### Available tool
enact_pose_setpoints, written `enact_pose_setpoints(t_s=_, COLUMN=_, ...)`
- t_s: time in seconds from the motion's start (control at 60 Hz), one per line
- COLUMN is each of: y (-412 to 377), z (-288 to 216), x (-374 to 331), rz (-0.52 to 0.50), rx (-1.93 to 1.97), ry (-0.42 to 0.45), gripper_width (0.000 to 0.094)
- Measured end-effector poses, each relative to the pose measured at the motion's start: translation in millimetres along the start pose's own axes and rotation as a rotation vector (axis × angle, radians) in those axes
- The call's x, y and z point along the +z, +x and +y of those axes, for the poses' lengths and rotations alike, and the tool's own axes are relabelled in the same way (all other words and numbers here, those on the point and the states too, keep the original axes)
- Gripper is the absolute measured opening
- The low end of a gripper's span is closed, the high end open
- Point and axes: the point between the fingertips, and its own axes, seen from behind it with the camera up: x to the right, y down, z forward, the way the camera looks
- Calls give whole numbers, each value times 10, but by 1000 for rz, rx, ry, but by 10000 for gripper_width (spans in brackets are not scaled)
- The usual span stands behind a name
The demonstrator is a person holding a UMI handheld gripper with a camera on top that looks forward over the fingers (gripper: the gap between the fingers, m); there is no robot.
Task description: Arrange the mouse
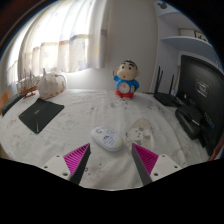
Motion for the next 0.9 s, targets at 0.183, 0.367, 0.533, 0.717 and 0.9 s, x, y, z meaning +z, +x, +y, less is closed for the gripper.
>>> enact_pose_setpoints(t_s=0.183, y=66, z=-54, x=475, rz=-7, rx=-2, ry=-31, gripper_width=855)
enact_pose_setpoints(t_s=0.367, y=148, z=-234, x=787, rz=-9, rx=10, ry=-31, gripper_width=852)
enact_pose_setpoints(t_s=0.533, y=191, z=-285, x=931, rz=-8, rx=17, ry=-42, gripper_width=788)
enact_pose_setpoints(t_s=0.717, y=103, z=-271, x=934, rz=-21, rx=5, ry=-35, gripper_width=475)
enact_pose_setpoints(t_s=0.9, y=105, z=-266, x=936, rz=-33, rx=26, ry=-65, gripper_width=427)
